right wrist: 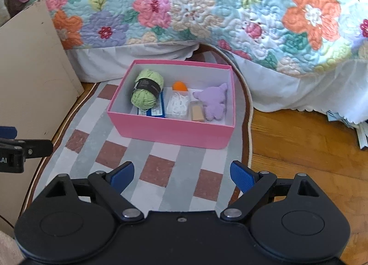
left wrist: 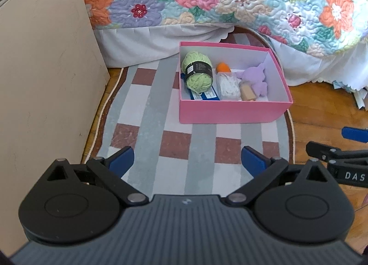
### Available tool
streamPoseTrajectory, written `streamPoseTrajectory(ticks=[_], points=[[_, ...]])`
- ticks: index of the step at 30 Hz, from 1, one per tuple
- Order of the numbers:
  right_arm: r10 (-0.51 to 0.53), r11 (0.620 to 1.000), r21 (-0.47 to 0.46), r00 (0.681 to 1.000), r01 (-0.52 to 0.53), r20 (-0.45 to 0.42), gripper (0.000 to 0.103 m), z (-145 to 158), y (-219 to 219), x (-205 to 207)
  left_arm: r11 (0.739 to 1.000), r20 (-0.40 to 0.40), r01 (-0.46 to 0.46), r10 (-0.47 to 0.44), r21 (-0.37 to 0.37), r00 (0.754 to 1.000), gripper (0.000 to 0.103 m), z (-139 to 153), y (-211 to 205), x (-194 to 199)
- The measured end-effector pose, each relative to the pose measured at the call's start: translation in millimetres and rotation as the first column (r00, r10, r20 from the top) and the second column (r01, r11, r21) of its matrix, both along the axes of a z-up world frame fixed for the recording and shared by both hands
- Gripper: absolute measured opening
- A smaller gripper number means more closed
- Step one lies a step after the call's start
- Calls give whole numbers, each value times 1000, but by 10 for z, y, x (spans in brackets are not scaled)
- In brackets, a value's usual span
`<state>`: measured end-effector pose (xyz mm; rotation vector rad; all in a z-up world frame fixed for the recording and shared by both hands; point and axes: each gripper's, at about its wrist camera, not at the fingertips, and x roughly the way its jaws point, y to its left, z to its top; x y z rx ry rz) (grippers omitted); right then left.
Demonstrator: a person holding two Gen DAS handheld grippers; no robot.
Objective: Organize objects
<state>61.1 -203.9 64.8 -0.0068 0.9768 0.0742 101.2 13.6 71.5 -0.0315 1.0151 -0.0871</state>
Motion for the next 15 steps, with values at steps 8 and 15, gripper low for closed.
streamPoseTrajectory(ticks=[8,15], points=[[7,1000,14,1000,-7,-12,93,57,16,-41,1000,-24,-15,16,27,1000,101,-32,-6,16],[17,1000,26,999,-17,-28,93,36,24,-23,999,-45,-27,28,36,999,101,-68,26,36]])
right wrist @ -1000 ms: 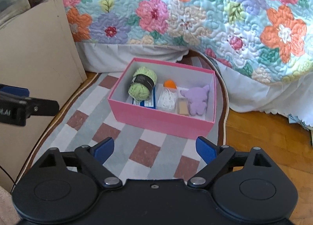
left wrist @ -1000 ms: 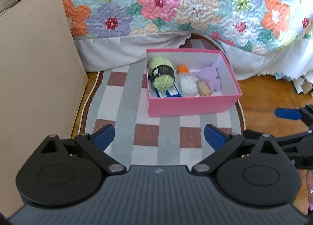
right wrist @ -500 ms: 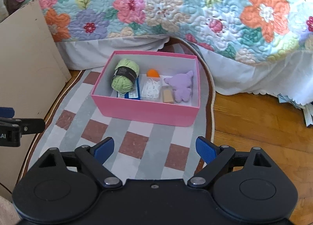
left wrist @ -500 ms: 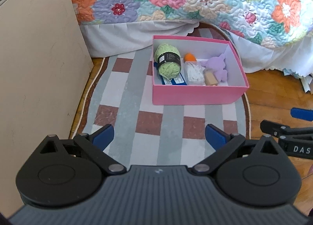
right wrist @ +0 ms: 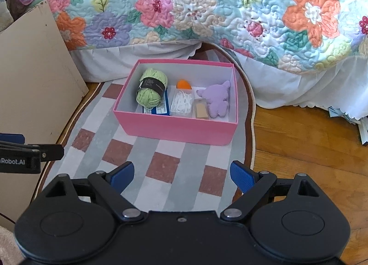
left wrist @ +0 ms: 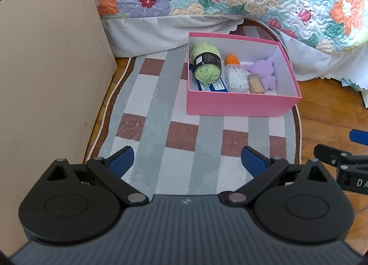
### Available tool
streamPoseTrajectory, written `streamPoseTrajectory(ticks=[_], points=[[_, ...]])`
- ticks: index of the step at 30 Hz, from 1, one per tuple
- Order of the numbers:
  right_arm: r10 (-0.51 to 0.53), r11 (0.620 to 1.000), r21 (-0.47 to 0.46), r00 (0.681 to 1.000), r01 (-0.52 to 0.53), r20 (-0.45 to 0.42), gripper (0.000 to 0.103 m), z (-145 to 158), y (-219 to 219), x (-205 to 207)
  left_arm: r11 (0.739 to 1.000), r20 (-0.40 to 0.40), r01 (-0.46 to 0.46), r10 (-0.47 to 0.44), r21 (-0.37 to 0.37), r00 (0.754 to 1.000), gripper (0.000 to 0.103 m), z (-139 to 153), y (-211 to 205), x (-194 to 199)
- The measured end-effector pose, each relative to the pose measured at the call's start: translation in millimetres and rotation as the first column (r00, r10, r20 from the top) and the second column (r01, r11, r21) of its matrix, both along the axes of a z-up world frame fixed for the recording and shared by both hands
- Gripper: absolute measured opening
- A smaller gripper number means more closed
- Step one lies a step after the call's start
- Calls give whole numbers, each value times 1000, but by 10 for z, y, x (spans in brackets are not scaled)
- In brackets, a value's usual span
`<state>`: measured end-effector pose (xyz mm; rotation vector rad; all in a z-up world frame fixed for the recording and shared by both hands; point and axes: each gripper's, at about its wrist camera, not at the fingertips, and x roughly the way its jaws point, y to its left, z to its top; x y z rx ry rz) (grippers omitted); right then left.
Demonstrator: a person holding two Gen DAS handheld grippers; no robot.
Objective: Organize objects
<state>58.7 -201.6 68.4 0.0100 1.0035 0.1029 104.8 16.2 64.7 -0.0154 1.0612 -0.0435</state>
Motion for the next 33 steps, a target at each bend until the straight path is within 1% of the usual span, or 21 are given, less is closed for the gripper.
streamPoseTrajectory(ticks=[11,20,33], points=[[-11,1000,-1,1000,11,-27,93,-71,-16,18,1000,-21,-5,5,19,1000,101,-60,-9,46],[-15,1000,-2,1000,15,-27,93,-74,-43,19,999,-44,-5,6,32,999,101,-90,-7,69],[-22,1000,-10,999,22,-26,93,-70,-61,20,999,-53,-10,11,34,999,102,-110,29,84]])
